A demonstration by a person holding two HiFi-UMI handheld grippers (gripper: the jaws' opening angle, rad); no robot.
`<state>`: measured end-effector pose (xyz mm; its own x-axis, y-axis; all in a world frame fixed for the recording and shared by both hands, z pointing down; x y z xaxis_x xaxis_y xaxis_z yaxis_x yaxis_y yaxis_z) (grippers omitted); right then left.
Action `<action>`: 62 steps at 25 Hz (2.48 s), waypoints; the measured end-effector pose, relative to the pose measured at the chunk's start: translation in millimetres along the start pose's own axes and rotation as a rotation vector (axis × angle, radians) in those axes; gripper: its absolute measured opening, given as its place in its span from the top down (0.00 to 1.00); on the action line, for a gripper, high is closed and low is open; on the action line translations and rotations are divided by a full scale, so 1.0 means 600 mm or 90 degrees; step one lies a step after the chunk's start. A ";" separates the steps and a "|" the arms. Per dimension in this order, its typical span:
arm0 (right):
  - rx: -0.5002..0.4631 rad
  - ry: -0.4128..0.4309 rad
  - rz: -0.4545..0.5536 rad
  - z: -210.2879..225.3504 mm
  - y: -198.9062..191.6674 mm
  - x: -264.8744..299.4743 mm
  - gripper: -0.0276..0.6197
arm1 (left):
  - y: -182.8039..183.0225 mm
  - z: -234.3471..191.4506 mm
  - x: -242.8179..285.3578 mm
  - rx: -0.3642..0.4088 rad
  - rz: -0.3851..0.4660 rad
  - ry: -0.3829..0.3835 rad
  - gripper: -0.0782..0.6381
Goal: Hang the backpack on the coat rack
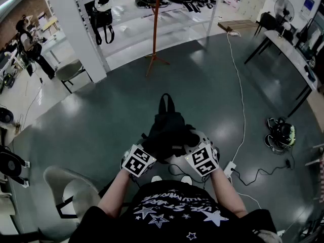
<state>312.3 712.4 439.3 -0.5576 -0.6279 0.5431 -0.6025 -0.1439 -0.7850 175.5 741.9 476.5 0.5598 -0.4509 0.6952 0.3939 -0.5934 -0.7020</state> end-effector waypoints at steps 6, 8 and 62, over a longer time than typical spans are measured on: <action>-0.009 0.015 0.013 -0.017 0.045 0.039 0.86 | -0.007 -0.054 -0.029 0.013 0.014 0.008 0.78; -0.012 0.020 0.017 -0.026 0.060 0.051 0.86 | -0.015 -0.070 -0.040 0.015 0.015 0.013 0.78; -0.027 0.139 0.078 0.528 0.296 0.787 0.86 | 0.403 -0.821 0.241 -0.031 -0.032 0.129 0.78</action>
<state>122.9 147.9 461.7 -0.7351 -0.4582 0.4997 -0.5438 -0.0418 -0.8382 -7.3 204.9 483.4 0.3798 -0.5422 0.7495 0.3785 -0.6482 -0.6607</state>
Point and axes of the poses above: the fingertips, and each gripper's own axes: x forward along the fingers, z to its right, y out of its top, the point moved 4 cm from there along -x, backward along the fingers, and after that the axes turned 6 degrees about -x, right-handed, at the moved point
